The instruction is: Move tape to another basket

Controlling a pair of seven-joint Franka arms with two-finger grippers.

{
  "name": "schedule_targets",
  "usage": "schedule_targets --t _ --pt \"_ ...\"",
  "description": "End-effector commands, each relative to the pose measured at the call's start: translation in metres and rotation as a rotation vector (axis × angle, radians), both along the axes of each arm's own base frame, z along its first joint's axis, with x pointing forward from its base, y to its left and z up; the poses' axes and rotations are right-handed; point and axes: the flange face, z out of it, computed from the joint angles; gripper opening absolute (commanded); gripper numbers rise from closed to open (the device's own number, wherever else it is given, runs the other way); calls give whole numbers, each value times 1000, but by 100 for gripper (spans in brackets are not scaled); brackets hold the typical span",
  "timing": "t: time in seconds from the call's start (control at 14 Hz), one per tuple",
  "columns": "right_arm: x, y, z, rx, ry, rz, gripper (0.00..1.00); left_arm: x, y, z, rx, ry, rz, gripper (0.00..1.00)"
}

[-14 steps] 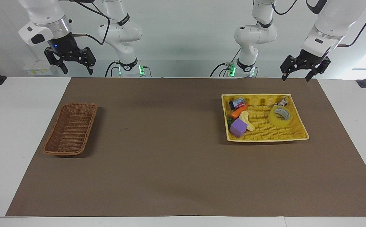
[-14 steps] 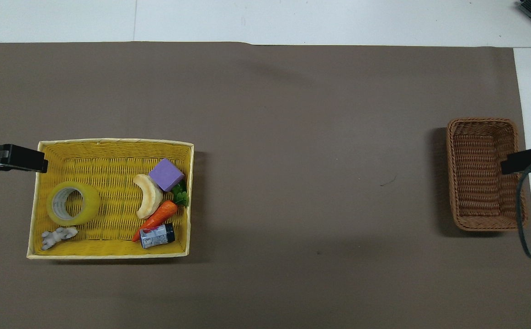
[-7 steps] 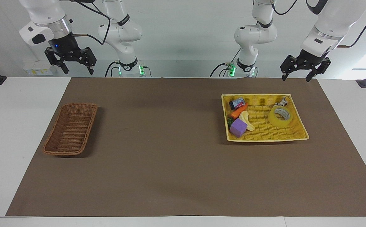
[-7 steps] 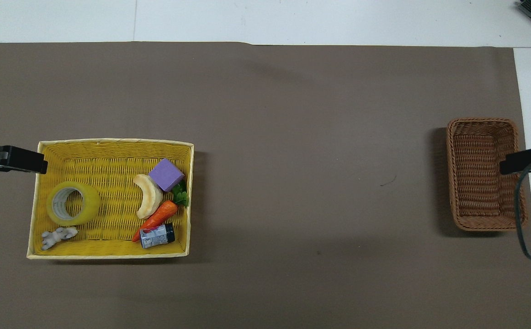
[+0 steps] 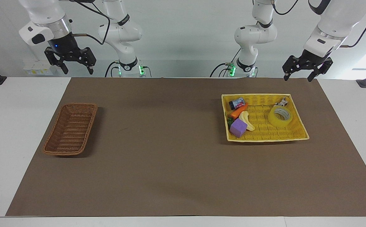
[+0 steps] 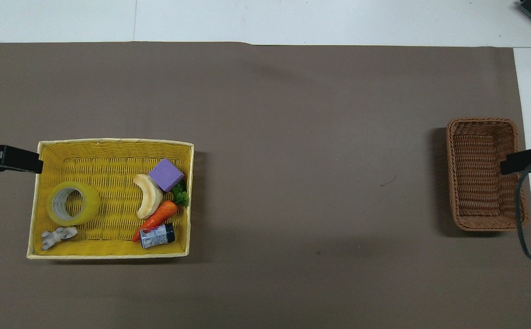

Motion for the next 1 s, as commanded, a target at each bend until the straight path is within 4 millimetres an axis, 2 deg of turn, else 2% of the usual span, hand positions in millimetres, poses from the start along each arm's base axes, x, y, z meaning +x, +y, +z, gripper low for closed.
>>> schedule_targets --t 0.0,0.36,0.57,0.79,0.93 --pt "-7 -4 2 8 11 21 100 -6 4 -2 -1 -3 -13 100" --pt "-7 -3 2 7 9 24 100 -6 6 -3 -1 -5 -16 100" --pt "-7 -4 2 8 9 23 100 -5 19 -9 -1 1 -52 100" --pt "-7 -4 3 8 8 23 100 -3 31 -23 -2 11 -108 100" --pt "-7 -4 3 8 8 23 100 0 45 -39 -4 18 -88 100"
